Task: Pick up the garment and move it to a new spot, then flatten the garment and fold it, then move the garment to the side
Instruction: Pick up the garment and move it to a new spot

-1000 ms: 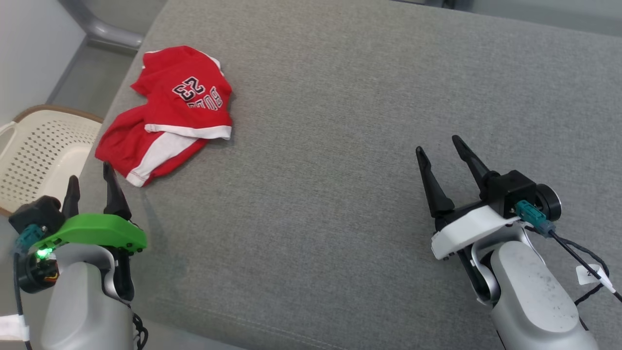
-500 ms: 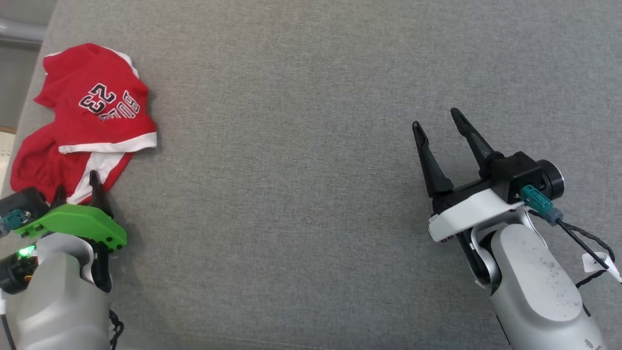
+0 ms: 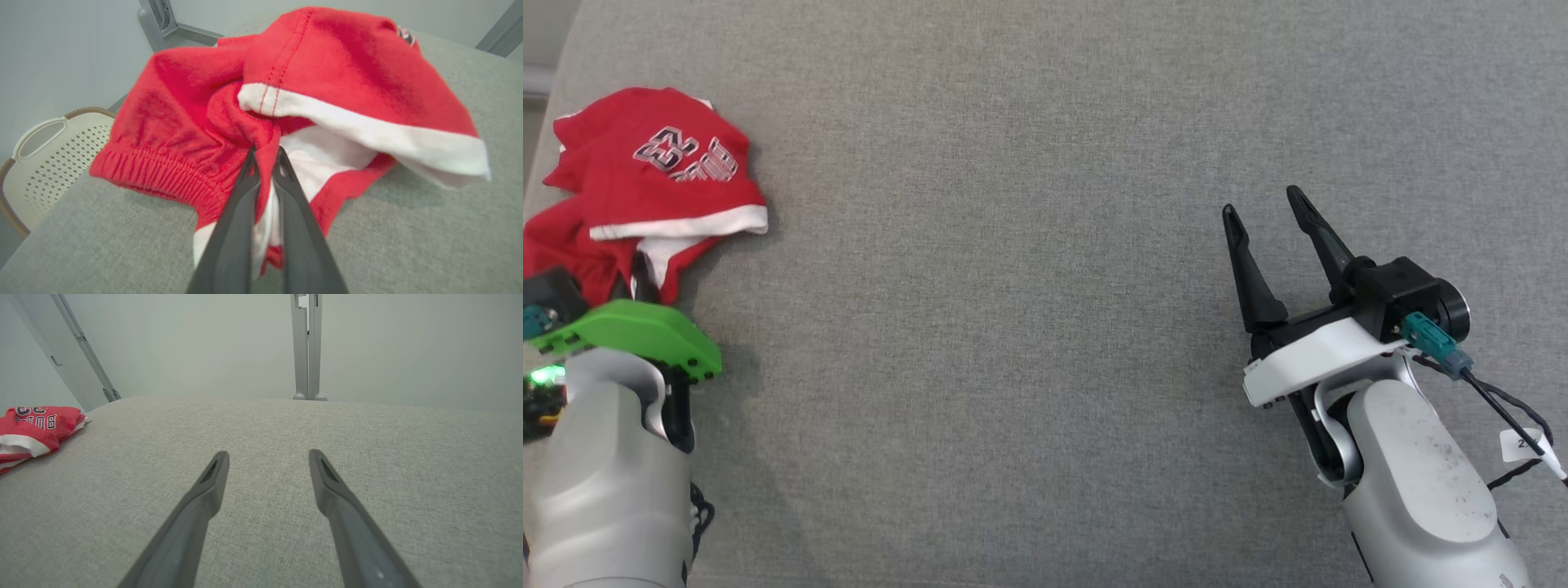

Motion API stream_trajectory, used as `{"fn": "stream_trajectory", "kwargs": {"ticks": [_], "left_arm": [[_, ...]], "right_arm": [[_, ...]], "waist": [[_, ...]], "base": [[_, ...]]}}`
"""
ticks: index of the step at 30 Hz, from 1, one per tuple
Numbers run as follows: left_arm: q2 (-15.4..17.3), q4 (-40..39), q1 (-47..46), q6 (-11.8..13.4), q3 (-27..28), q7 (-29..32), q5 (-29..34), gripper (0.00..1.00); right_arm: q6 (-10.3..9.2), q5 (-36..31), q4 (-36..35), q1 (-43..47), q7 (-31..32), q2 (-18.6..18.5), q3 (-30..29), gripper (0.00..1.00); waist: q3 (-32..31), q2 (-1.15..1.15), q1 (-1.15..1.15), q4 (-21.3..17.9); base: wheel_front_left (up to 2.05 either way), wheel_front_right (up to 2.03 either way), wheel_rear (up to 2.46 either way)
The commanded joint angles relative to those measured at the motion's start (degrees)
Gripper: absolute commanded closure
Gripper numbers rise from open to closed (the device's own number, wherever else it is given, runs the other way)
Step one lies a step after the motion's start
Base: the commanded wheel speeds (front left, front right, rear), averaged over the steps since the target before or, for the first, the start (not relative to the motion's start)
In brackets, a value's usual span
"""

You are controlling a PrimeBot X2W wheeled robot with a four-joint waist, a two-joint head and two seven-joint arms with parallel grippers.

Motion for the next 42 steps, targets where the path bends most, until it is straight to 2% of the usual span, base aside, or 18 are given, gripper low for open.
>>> {"fn": "stream_trajectory", "kwargs": {"ticks": [1,10,17,21,25,31,37,42], "left_arm": [[0.32,-2.49,-1.34,-0.22,-0.13,0.01,0.68,1.0],[-1.16,-15.19,0.21,-0.85,-4.07,-0.02,4.59,1.0],[-4.77,-20.57,1.36,-1.31,-9.82,-0.03,5.95,1.0],[-7.01,-22.38,2.3,-1.43,-14.01,-0.04,4.56,1.0],[-8.08,-24.78,3.27,-1.51,-20.48,-0.04,2.14,1.0],[-8.18,-31.57,4.75,-1.43,-36.31,-0.03,-9.3,1.0],[-8.09,-40.59,5.27,3.75,-47.83,-0.04,-19.22,1.0],[-8.06,-37.64,6.11,8.12,-51.19,-0.02,-21.31,1.0]], "right_arm": [[-0.09,0.34,0.28,0.66,-0.13,0.15,-0.24,0.0],[-0.09,1.95,1.22,2.99,-0.13,1.85,-1.49,0.0],[-0.09,3.51,1.91,4.95,-0.13,2.32,-2.11,0.0],[-0.09,5.42,1.87,5.54,-0.13,2.37,-1.65,0.0],[-0.08,6.5,1.89,6.05,-0.13,2.37,-1.81,0.0],[-0.08,7.13,2.3,6.82,-0.13,2.38,-2.4,0.0],[-0.08,7.29,2.54,7.57,-0.13,2.39,-3.13,0.0],[-0.08,7.38,2.38,7.51,-0.13,2.39,-3.39,0.0]], "waist": [[-1.54,0.0,0.0,-0.02],[-6.7,0.0,0.0,-2.58],[-9.67,0.0,0.0,-7.81],[-10.52,0.0,0.0,-11.49],[-11.13,0.0,0.0,-15.0],[-12.06,0.0,0.0,-19.1],[-12.39,0.0,0.0,-20.69],[-12.02,0.0,0.0,-20.84]], "base": [[0.0,0.0,0.0],[0.0,0.0,0.0],[0.0,0.0,0.0],[0.0,0.0,0.0],[0.0,0.0,0.0],[0.0,0.0,0.0],[0.0,0.0,0.0],[0.0,0.0,0.0]]}}
